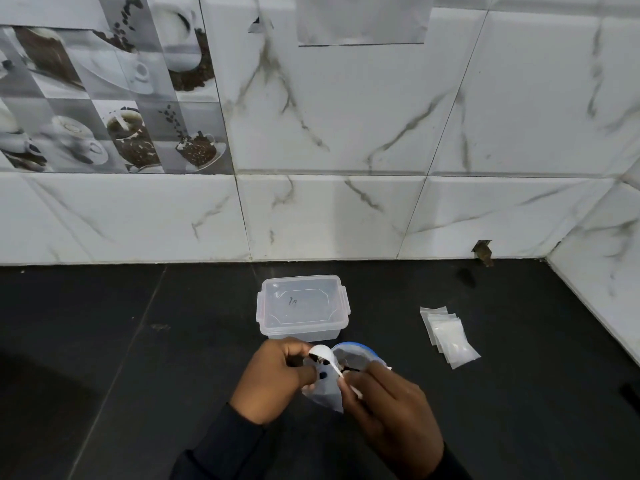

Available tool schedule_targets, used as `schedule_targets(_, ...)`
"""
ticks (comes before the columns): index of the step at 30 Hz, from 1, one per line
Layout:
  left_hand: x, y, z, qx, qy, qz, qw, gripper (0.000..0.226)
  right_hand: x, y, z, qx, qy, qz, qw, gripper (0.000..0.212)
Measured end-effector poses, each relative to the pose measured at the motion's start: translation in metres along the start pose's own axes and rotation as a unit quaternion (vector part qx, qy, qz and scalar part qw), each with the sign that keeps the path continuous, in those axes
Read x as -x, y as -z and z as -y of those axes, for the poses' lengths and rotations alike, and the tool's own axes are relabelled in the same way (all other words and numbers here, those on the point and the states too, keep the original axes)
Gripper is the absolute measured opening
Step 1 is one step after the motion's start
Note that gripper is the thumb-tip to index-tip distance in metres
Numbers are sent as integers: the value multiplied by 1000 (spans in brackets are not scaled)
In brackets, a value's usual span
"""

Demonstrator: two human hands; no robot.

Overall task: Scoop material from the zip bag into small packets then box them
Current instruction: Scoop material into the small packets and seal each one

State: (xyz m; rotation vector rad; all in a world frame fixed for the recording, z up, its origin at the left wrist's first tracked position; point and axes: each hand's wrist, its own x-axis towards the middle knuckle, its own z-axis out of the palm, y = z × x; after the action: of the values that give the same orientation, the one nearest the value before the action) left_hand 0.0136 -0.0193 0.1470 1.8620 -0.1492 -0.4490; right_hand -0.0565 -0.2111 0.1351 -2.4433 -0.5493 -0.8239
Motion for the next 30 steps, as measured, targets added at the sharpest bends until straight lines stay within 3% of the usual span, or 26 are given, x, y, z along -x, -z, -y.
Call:
schedule_targets(4,2,2,0,7,13,-1,1000,25,9,-9,-1,45,55,-16,997,8)
schedule_targets(12,3,4,0,23,31,4,999,23,14,-12,-5,49,51,-37,997,10)
schedule_targets(15,4,4,0,24,30,-6,999,25,13,-12,-6,-18,-45,-36,998,9)
schedule_targets(18,8,6,1,32,31,-16,999,28,-3,2,-12,-135,-242,-67,958,8)
schedule_targets(21,13,10,10,22,38,-26,999,24,-10,7,-44,-118,-359,15,926,16)
schedule_targets(24,15,8,16,12,45,-33,998,25,-12,-6,-74,-28,-379,170,909,21)
schedule_targets(27,13,5,17,18,48,-41,998,25,-20,-33,-81,47,-401,336,851,25)
schedule_targets(28,12,4,16,24,48,-42,998,24,-25,-37,-78,67,-402,351,843,22)
schedule_targets(30,11,4,13,39,40,-49,997,24,-38,-34,-68,70,-361,312,876,21)
